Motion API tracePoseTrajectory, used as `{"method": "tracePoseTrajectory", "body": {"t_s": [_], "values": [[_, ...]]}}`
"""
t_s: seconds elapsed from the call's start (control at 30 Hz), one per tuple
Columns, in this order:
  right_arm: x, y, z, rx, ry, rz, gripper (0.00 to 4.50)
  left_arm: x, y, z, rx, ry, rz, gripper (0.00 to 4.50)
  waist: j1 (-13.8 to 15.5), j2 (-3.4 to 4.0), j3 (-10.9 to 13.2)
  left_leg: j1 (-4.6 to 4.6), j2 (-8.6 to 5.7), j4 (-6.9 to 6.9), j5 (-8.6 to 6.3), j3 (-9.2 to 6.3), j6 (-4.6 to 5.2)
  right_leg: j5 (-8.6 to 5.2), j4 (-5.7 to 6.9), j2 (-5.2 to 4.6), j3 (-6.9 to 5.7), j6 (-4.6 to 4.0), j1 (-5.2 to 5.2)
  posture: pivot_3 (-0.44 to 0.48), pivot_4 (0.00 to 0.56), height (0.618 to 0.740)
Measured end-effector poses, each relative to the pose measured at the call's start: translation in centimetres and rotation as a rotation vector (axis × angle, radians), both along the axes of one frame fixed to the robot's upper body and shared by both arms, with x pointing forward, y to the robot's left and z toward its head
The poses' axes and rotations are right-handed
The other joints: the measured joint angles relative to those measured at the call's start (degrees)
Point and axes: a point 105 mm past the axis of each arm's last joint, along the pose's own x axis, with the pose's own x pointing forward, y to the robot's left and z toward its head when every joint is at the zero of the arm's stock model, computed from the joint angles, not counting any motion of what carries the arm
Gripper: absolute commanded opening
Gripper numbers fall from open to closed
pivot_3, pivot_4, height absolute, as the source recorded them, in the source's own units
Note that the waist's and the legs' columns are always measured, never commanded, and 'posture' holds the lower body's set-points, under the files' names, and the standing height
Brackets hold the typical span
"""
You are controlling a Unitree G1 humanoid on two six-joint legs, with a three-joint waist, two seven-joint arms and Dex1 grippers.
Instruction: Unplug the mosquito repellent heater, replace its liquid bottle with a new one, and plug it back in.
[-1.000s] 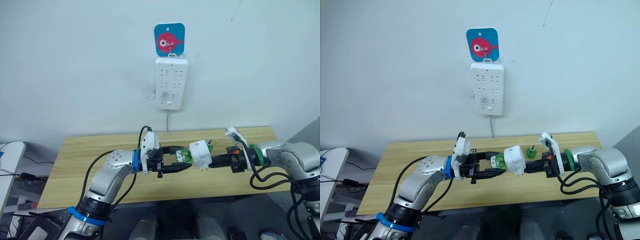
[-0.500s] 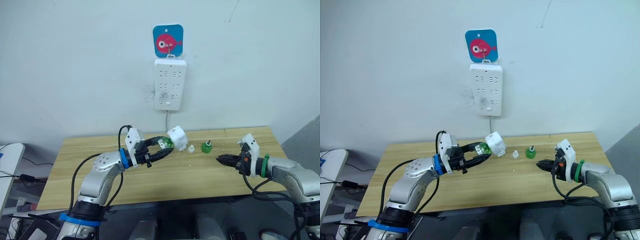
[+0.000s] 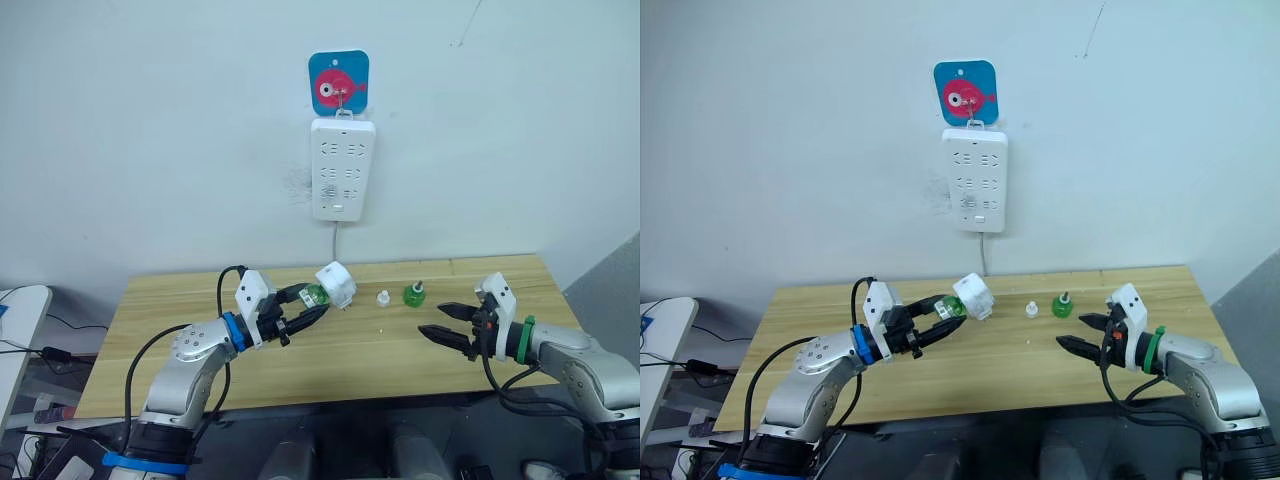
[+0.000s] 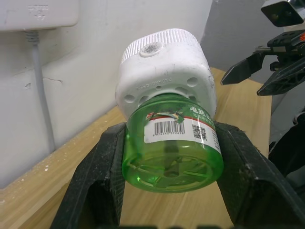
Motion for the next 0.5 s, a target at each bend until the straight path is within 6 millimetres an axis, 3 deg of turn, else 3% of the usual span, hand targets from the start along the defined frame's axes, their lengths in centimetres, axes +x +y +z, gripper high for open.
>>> {"method": "tracePoseTrajectory", "body": {"t_s": [0.5], "values": [[-0.26,0.61,0.15,0.003,-0.002,0.032,4.46,-0.27,-0.05,0.05,0.001,-0.004,-0.005,2.23,0.04,0.0,0.0,0.0,0.0,0.0,0.0,0.0,0.0,0.0,0.0,0.0,0.0,0.0,0.0,0.023,0.122,0.74]]}}
